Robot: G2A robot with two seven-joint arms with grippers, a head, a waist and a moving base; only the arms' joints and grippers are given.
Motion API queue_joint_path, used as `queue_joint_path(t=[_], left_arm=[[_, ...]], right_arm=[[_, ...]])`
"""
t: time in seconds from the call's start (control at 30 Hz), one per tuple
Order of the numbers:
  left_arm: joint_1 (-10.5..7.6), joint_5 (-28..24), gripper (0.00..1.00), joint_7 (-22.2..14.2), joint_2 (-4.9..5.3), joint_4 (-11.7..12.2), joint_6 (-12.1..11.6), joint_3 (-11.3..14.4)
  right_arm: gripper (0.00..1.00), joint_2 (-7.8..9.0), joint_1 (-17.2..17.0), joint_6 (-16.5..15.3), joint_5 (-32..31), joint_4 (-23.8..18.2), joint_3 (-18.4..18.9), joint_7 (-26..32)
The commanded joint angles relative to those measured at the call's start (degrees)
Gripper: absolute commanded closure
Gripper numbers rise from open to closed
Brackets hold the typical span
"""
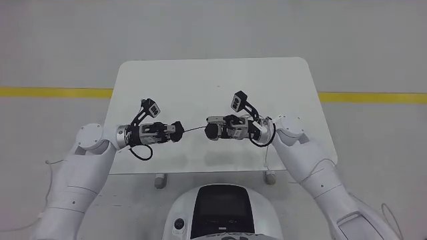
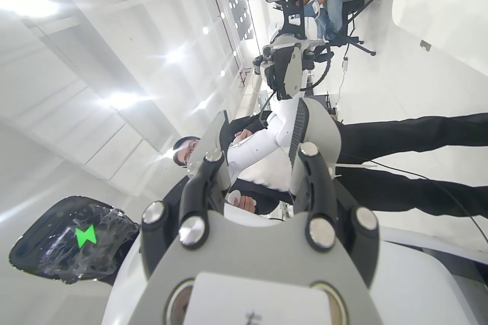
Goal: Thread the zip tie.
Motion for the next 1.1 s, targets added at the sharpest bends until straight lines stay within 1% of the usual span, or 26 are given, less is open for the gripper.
queue_joint_path(t=[0.0,0.33,0.5,0.8,0.87,1.07], left_arm=[[0.00,0.0,1.00,0.0,0.00,0.0,0.0,0.0],[0.00,0.0,1.00,0.0,0.00,0.0,0.0,0.0],[0.00,0.0,1.00,0.0,0.00,0.0,0.0,0.0],[0.00,0.0,1.00,0.0,0.00,0.0,0.0,0.0],[0.00,0.0,1.00,0.0,0.00,0.0,0.0,0.0],[0.00,0.0,1.00,0.0,0.00,0.0,0.0,0.0]], right_arm=[[0.68,0.08,-0.1,0.0,0.0,-0.3,0.0,-0.2],[0.80,0.58,-0.3,0.4,-0.7,-1.2,0.0,-0.4],[0.81,0.87,-0.6,0.6,-0.8,-1.8,0.2,-0.5],[0.88,1.32,-1.0,0.9,-1.0,-2.7,0.2,-0.6],[0.91,1.41,-1.1,1.0,-1.0,-2.9,0.2,-0.6],[0.93,1.61,-1.3,1.3,-1.0,-3.4,0.0,-0.9]])
